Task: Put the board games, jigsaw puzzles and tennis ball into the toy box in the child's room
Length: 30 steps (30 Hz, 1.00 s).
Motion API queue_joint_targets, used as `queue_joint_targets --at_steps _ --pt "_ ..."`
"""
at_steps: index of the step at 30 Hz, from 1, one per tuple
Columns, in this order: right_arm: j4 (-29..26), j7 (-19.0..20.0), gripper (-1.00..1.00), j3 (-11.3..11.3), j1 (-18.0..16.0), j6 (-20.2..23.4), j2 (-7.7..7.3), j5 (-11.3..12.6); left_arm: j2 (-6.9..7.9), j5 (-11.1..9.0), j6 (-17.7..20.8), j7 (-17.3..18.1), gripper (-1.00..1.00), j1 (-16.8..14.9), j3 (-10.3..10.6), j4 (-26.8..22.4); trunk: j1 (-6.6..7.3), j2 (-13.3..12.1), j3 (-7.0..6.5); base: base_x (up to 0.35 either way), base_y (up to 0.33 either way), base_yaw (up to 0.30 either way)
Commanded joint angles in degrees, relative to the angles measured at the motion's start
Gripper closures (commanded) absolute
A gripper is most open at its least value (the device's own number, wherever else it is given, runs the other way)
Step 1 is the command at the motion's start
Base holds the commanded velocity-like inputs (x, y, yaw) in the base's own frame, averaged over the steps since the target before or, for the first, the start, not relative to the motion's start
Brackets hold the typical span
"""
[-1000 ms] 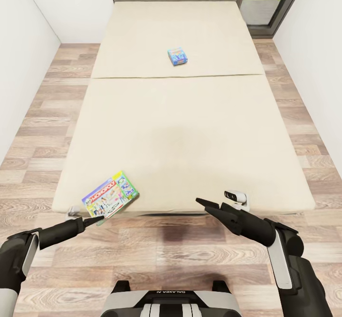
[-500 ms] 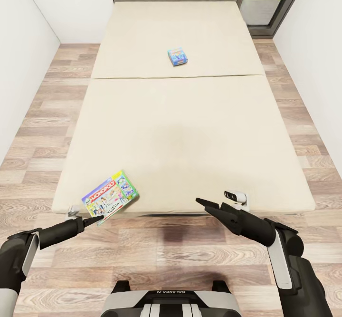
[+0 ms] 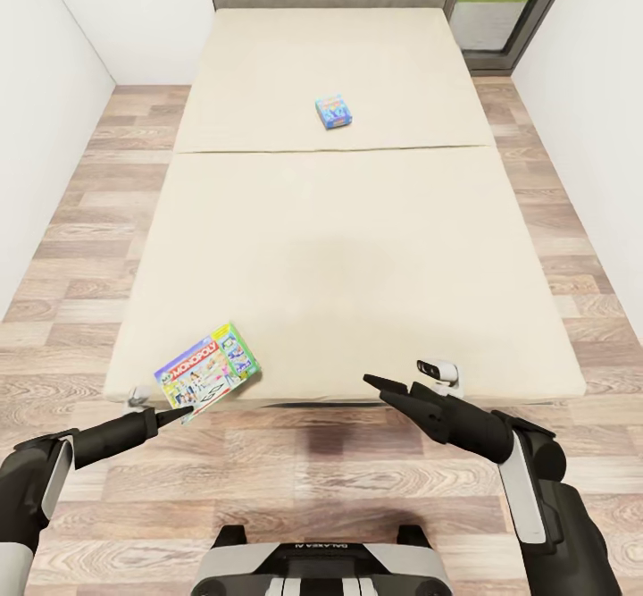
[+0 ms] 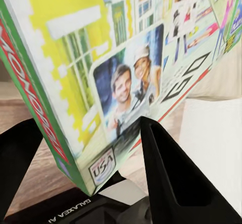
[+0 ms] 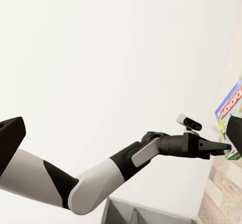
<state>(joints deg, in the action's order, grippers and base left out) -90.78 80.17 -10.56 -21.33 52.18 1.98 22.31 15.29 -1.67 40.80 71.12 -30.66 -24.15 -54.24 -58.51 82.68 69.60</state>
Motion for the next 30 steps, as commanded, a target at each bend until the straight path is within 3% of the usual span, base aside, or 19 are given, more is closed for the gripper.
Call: queue_joint_targets --at_steps 1,19,30 --pt "-0.01 -0.02 -1.0 -0.04 -0.02 0.47 0.04 0.01 0.0 -0.09 0.51 0.37 1.0 -0.02 -0.02 0.01 0.23 -0.4 -0.16 0.0 0.0 0.0" --pt "-0.01 -0.63 -1.0 0.02 -0.02 0.47 0.04 0.01 0.09 -0.09 0.51 2.03 1.0 -0.02 -0.01 -0.34 4.18 -7.62 -3.39 0.0 0.0 0.0" --pt "-0.01 -0.63 -1.0 -0.01 -0.02 0.47 0.04 0.01 0.84 0.16 0.9 11.17 1.0 -0.02 -0.14 -3.08 6.59 -12.03 -5.37 0.0 0.0 0.0"
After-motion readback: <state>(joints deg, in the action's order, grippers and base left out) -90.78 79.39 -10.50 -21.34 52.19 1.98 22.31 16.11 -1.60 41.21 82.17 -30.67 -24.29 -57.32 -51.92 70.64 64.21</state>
